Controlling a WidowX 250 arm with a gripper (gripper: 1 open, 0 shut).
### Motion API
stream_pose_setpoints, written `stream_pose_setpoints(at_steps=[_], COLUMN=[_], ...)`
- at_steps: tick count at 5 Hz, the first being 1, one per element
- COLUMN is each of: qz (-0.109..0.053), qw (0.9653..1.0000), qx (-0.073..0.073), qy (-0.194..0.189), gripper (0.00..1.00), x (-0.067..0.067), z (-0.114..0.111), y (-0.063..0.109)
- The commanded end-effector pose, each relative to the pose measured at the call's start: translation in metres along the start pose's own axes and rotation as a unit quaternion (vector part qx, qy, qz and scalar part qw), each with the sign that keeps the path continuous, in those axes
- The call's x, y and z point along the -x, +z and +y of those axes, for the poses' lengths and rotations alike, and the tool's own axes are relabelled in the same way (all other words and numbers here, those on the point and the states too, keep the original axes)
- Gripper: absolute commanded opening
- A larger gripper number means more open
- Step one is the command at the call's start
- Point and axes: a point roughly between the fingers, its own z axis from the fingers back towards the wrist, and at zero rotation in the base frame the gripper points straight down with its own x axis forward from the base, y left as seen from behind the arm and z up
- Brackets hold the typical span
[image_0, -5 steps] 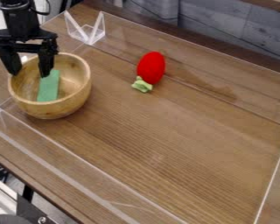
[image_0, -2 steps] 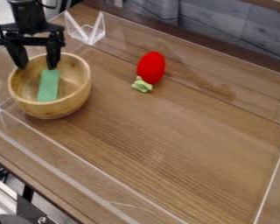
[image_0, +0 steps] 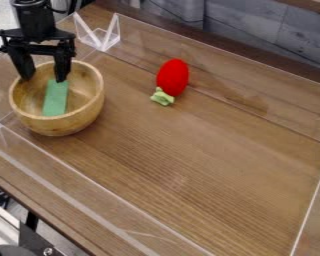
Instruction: Put the green stick in the brown bowl
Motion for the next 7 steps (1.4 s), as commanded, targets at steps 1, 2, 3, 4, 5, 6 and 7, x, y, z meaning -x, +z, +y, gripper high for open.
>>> stream_pose_setpoints(at_steps=[1, 2, 3, 4, 5, 6, 7], qz=[-0.026, -0.024, -0.022, -0.030, -0.040, -0.052, -0.057], qw=[0.9993, 0.9992, 0.9990, 0.9991, 0.9986, 0.9967, 0.9947], qx=[-0.006, -0.005, -0.004, 0.009, 0.025, 0.040, 0.050], qy=[-0.025, -0.032, -0.037, -0.030, -0.023, -0.048, -0.069], gripper=[1.00, 1.00, 0.00, 1.00, 1.00, 1.00, 1.00], x=[-0.006, -0.006, -0.007, -0.011, -0.015, -0.012, -0.008], z=[-0.001, -0.003, -0.004, -0.015, -0.028, -0.043, -0.050], y=[0.017, -0.002, -0.019, -0.017, -0.012, 0.002, 0.009])
